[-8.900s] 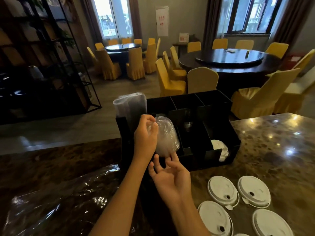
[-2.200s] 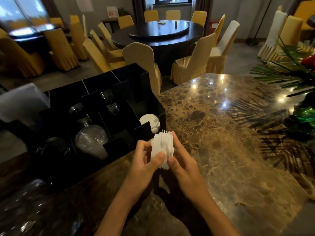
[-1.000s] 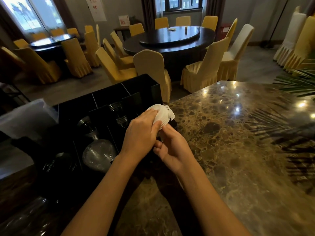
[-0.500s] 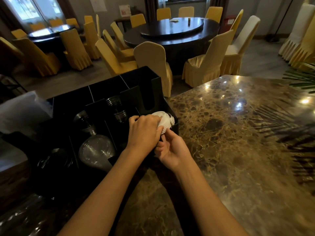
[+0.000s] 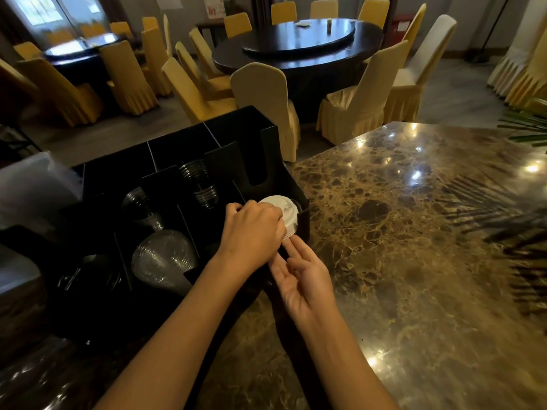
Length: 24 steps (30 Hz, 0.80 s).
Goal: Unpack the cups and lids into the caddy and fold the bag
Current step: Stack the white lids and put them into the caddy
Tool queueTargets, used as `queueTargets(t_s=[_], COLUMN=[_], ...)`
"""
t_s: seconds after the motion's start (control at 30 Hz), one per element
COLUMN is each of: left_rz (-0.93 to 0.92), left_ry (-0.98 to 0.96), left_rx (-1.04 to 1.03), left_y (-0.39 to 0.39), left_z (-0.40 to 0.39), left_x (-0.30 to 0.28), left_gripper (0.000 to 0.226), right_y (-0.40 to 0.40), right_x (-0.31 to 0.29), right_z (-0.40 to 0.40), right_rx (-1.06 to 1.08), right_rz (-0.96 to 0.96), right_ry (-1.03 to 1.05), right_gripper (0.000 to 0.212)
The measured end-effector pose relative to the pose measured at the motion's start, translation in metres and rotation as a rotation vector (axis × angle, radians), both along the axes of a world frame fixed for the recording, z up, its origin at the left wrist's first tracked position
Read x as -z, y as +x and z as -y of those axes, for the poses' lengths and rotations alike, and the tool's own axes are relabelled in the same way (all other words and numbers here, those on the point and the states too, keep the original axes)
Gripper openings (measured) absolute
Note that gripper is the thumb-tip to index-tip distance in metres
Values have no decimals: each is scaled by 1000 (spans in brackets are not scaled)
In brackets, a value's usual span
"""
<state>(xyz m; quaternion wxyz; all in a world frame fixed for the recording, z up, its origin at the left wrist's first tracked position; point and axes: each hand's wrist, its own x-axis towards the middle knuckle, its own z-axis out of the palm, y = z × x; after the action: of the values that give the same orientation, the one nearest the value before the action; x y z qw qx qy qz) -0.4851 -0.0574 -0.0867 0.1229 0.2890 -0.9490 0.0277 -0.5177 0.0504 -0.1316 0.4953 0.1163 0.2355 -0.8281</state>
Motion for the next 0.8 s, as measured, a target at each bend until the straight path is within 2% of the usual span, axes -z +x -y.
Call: queueTargets(t_s=[0.2,0.33,0.57,0.67,0.8], left_rz=[57,179,264,178,-163], left_ry=[-61,-131,-157,-73,41], left_rx=[11,1,43,23,52], left_y=[-1,-4,-3,3,38], left_z=[4,6,6,-1,-22], left_x=[3,3,4,0,-15], left_gripper=[30,31,35,41,42], right_y=[3,6,11,15,23], right_x=[-2,0,2,-2,-15], right_z=[-4,-6,-17,-23,-29], right_rx=[25,16,-27,-53,-93], right_rz=[-93,-121,-164,-211,-335], right_ry=[124,147,174,180,181], right_gripper=[55,55,51,45,34])
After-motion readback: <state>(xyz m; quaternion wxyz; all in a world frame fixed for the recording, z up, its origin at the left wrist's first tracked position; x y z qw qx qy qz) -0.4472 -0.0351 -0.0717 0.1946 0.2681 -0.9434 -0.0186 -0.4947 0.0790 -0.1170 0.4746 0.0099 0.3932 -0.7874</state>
